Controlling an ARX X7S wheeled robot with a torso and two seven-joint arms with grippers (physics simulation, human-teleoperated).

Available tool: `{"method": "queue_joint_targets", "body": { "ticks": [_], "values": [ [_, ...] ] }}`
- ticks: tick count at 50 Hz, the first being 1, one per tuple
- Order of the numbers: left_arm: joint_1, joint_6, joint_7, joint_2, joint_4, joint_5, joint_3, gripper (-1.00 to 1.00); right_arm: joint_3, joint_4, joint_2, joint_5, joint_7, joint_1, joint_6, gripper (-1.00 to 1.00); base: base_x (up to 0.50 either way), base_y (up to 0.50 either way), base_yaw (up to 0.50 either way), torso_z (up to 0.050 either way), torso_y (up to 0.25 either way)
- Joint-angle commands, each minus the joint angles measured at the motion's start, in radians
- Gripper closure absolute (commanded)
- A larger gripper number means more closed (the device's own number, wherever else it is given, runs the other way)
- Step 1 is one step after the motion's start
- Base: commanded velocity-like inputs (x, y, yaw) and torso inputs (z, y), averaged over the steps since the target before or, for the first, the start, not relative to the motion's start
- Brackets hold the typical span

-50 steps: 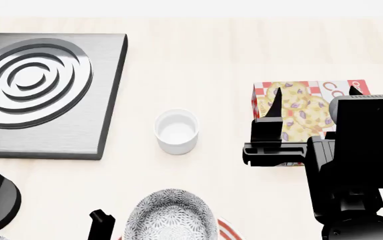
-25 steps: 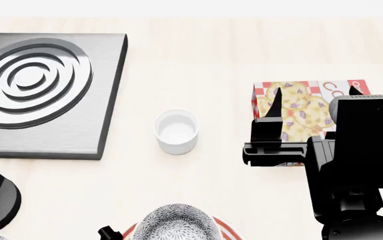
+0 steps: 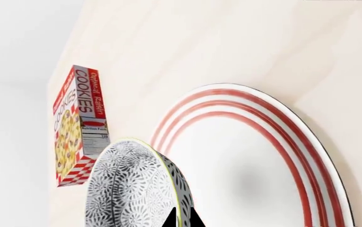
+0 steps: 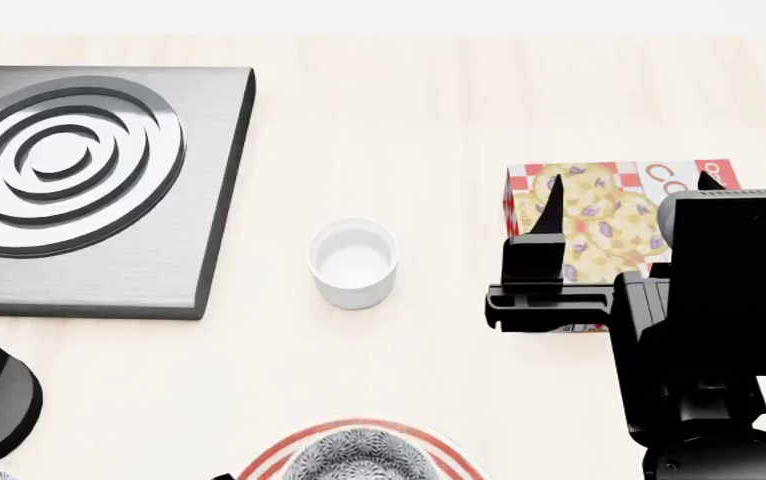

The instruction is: Pick the akita bowl on the stove and place it on the plate.

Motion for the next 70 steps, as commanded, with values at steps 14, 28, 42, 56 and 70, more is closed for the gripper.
{"method": "queue_joint_targets", "body": {
  "ticks": [14,28,42,56,70],
  "values": [
    [0.044,0.038,-0.039,-0.012,-0.048,0.034,0.010,1.00,0.000,-0.002,0.005,0.010,0.007,0.000,0.000,-1.00,0.00,0.00,0.00,0.000,0.001],
    [0.071,0.048,-0.057,-0.010,-0.071,0.041,0.023,1.00,-0.002,0.001,0.008,0.012,0.009,-0.003,-0.006,-1.00,0.00,0.00,0.00,0.000,0.000],
    [0.079,0.040,-0.060,-0.010,-0.071,0.052,0.037,1.00,-0.004,0.001,0.010,0.016,0.012,-0.003,-0.008,-1.00,0.00,0.00,0.00,0.001,0.000],
    [0.085,0.018,-0.060,-0.002,-0.077,0.064,0.053,1.00,-0.006,0.002,0.013,0.020,0.015,-0.003,-0.011,-1.00,0.00,0.00,0.00,0.000,0.001],
    [0.094,-0.001,-0.065,0.006,-0.080,0.077,0.068,1.00,-0.007,0.003,0.015,0.023,0.019,-0.003,-0.013,-1.00,0.00,0.00,0.00,0.000,0.000]
  ]
}}
